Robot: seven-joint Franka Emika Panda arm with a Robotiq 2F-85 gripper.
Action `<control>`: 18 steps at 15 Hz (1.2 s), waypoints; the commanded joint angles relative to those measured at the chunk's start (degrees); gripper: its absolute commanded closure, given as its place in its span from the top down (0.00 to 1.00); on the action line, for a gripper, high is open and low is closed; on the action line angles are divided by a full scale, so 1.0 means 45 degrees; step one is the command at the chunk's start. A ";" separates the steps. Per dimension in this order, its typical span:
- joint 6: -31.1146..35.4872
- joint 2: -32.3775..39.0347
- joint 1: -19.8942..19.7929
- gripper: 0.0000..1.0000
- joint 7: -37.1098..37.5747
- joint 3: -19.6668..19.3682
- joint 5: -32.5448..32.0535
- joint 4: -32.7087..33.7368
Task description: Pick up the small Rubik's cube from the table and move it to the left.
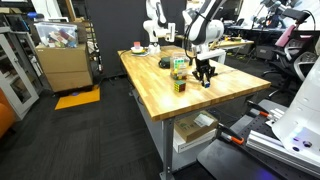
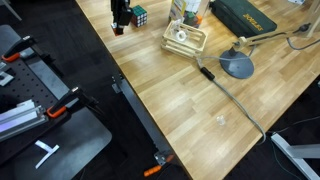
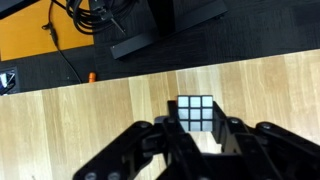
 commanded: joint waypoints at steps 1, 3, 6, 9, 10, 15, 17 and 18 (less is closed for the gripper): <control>-0.0179 0.0979 -0.0085 0.08 -0.0474 0.0066 -0.0221 0.1103; -0.0256 0.1754 -0.0120 0.08 -0.0915 0.0169 -0.0137 0.1955; -0.0487 0.3078 -0.0054 0.08 -0.1324 0.0131 -0.0343 0.3396; -0.0673 0.3988 -0.0124 0.08 -0.1674 0.0059 -0.0428 0.4558; -0.0725 0.4174 -0.0164 0.08 -0.1785 0.0038 -0.0412 0.4849; -0.1030 0.4238 -0.0353 0.73 -0.2284 0.0073 -0.0292 0.5434; -0.0866 0.3895 -0.0288 0.87 -0.2266 0.0090 -0.0294 0.5147; -0.0779 0.3753 -0.0255 0.93 -0.2252 0.0107 -0.0303 0.5015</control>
